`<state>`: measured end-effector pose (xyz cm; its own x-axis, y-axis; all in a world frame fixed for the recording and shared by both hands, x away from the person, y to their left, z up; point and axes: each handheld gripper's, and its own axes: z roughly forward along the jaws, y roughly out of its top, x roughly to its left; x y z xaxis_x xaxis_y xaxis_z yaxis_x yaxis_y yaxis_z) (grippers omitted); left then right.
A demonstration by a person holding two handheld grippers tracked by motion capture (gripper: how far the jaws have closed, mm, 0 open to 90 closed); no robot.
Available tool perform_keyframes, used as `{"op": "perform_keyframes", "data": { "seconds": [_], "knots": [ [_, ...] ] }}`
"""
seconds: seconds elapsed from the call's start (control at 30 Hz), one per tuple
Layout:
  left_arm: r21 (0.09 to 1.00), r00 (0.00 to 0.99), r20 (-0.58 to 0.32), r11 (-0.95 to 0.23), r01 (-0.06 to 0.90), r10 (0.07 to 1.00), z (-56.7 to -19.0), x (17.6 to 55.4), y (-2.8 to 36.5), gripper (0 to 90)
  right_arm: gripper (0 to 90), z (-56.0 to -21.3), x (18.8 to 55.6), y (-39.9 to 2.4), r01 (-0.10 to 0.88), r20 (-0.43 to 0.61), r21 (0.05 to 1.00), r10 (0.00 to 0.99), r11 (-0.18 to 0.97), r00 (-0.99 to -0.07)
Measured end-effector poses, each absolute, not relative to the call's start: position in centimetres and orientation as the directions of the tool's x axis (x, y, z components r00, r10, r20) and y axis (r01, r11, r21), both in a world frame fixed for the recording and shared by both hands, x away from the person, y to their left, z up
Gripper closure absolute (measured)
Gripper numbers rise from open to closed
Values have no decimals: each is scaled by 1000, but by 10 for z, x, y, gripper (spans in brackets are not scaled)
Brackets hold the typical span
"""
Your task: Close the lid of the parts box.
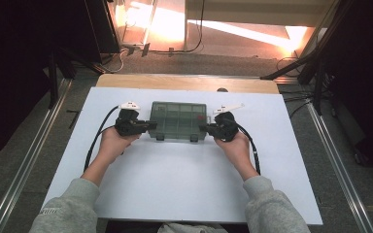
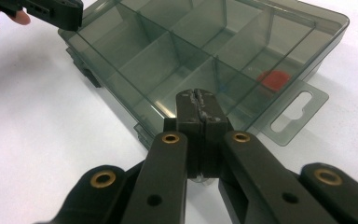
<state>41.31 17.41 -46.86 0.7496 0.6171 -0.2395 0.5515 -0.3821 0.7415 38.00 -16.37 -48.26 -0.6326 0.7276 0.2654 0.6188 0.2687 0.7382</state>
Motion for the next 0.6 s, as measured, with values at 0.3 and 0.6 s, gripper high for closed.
{"op": "perform_keyframes", "data": {
  "seconds": [0.3,0.6],
  "knots": [
    [741,754,-249,-382,553,608,-469,413,176,847,900,-487,376,-165,601,269,762,727,241,-632],
    [738,750,-257,-376,560,610,-469,412,175,844,900,-489,377,-167,618,308,758,721,208,-621]
  ]
}}
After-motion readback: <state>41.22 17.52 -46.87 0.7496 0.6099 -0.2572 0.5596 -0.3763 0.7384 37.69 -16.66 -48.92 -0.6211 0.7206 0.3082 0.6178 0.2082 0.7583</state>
